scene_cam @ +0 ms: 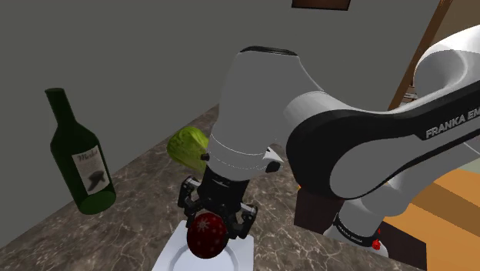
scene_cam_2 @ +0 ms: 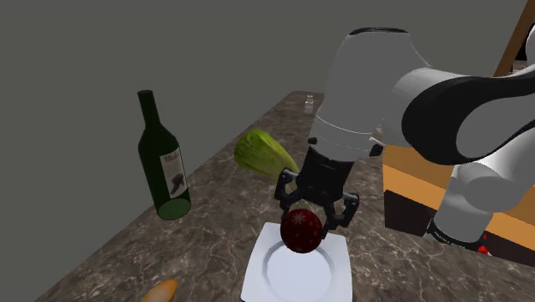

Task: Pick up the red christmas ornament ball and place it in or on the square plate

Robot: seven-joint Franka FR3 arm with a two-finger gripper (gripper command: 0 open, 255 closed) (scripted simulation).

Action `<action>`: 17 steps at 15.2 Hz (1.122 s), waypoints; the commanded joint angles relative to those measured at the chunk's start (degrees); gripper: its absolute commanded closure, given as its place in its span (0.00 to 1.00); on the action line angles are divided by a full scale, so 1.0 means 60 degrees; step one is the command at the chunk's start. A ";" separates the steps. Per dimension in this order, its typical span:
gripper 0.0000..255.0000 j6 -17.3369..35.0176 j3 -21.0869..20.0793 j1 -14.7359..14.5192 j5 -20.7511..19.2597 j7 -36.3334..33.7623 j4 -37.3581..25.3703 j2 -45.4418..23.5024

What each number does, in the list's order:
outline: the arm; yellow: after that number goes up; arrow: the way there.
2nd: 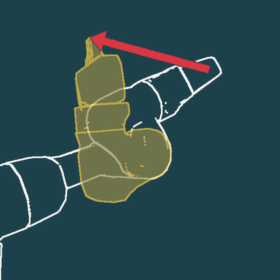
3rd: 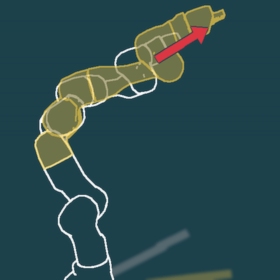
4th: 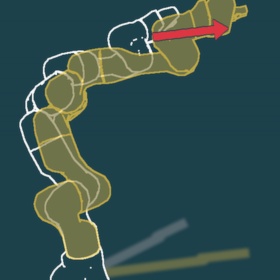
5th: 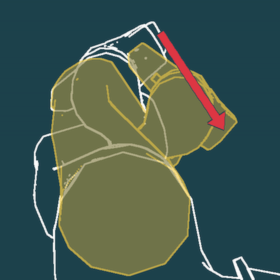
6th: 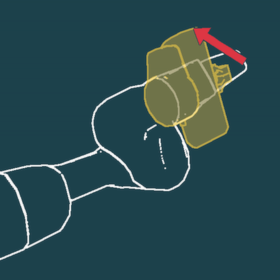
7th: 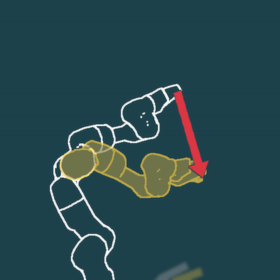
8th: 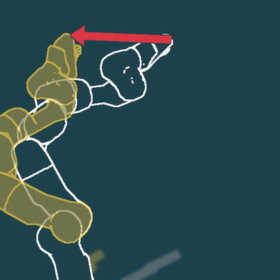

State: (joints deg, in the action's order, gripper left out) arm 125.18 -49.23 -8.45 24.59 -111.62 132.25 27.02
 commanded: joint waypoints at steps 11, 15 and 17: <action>1.00 0.1137 -0.0506 0.0099 0.0072 -0.0033 0.0729 -0.0400; 1.00 0.1138 -0.0504 0.0097 0.0071 -0.0034 0.0729 -0.0401; 0.00 0.1146 -0.0498 0.0109 0.0062 -0.0018 0.0730 -0.0415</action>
State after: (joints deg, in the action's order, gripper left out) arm 132.04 -52.16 -7.85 25.00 -111.71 136.58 24.63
